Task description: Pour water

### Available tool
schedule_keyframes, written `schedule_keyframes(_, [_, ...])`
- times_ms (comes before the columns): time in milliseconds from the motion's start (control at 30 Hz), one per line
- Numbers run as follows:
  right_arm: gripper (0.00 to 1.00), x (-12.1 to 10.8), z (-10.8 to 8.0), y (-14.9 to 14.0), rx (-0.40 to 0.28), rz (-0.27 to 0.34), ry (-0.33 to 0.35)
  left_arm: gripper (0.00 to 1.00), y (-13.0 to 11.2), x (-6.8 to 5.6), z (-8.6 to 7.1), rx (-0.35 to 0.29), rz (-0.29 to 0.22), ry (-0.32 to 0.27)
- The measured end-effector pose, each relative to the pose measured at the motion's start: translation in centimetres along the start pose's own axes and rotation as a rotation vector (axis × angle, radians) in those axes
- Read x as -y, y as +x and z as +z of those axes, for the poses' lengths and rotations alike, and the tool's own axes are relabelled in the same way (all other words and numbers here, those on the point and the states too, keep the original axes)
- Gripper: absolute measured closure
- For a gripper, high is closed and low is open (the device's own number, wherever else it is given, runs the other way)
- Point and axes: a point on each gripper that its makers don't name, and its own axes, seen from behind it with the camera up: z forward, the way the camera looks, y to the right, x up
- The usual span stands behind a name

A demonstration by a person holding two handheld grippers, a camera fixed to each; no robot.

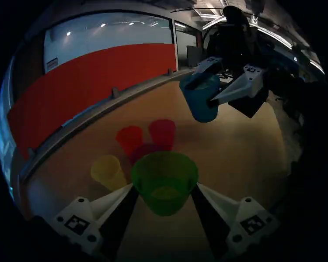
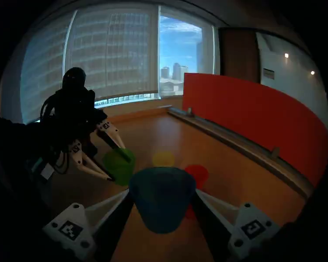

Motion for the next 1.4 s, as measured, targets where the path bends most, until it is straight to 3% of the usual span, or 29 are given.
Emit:
schedule_keyframes(500, [0.11, 0.3, 2.0, -4.3, 0.103, -0.013, 0.029, 0.18, -2.1, 0.9, 1.8, 0.122, 0.007, -0.037])
schedule_keyframes(1400, [0.11, 1.4, 5.7, -9.8, 0.216, -0.032, 0.09, 0.14, -5.7, 1.4, 3.8, 0.203, -0.017, -0.06])
